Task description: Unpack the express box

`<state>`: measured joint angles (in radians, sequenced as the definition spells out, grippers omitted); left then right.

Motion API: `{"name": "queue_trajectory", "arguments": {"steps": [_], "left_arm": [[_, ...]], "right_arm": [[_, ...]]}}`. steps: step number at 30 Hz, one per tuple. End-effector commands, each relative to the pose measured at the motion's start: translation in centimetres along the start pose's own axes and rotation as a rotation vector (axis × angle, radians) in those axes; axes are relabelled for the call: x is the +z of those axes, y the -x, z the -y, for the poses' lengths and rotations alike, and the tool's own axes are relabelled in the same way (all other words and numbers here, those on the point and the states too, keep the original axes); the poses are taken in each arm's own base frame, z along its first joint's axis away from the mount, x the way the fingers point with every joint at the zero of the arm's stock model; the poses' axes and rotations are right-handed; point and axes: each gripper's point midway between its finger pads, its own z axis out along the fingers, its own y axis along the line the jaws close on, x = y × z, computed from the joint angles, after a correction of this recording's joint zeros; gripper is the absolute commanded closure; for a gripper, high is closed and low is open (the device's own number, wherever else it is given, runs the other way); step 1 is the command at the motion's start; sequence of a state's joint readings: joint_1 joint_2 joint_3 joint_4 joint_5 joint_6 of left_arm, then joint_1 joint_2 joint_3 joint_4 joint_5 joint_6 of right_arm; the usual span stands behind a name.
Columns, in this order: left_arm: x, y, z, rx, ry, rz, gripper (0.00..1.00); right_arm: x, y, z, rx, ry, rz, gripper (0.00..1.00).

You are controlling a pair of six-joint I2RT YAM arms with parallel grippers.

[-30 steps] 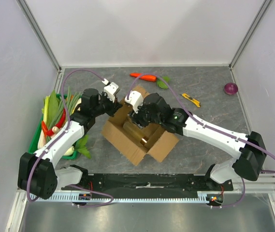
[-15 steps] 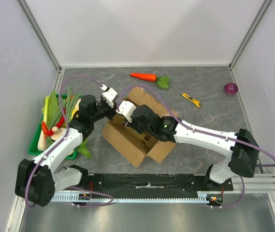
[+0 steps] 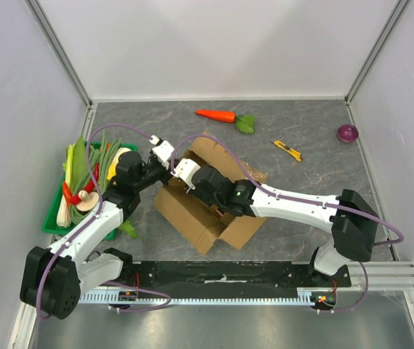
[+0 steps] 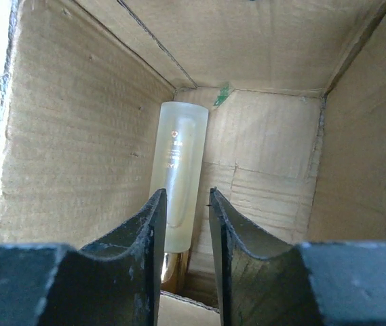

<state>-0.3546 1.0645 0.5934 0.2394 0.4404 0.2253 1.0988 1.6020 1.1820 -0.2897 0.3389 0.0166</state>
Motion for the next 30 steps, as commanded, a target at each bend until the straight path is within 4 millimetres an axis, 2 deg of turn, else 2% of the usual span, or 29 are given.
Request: {"name": "queue_trajectory", "arguments": {"steps": [1, 5, 7, 13, 15, 22, 30], "left_arm": [[0.0, 1.8, -0.3, 0.088, 0.005, 0.074, 0.98], [-0.3, 1.9, -0.3, 0.07, 0.009, 0.068, 0.98], [-0.5, 2.7, -0.3, 0.065, 0.01, 0.072, 0.98], [-0.7, 3.3, -0.7, 0.021, 0.021, 0.029, 0.98], [-0.8, 3.7, -0.7, 0.023, 0.024, 0.042, 0.98], [-1.1, 4.3, -0.3, 0.02, 0.01, 0.056, 0.98], [-1.4, 4.7, -0.5, 0.019, 0.025, 0.059, 0.98]], "right_arm": [[0.5, 1.4, -0.4, 0.016, 0.0, 0.029, 0.61], [2.0, -0.5, -1.0, -0.001, 0.005, -0.032, 0.54], [2.3, -1.1, -1.2, -0.004, 0.002, -0.051, 0.51], [3.8, -3.0, -2.3, -0.012, 0.032, -0.11, 0.43], [4.3, -3.8, -2.9, 0.001, 0.062, -0.134, 0.43], [6.3, -7.3, -2.6, 0.022, 0.068, -0.23, 0.41], [7.8, -9.5, -2.5, 0.014, 0.043, -0.296, 0.43]]}}
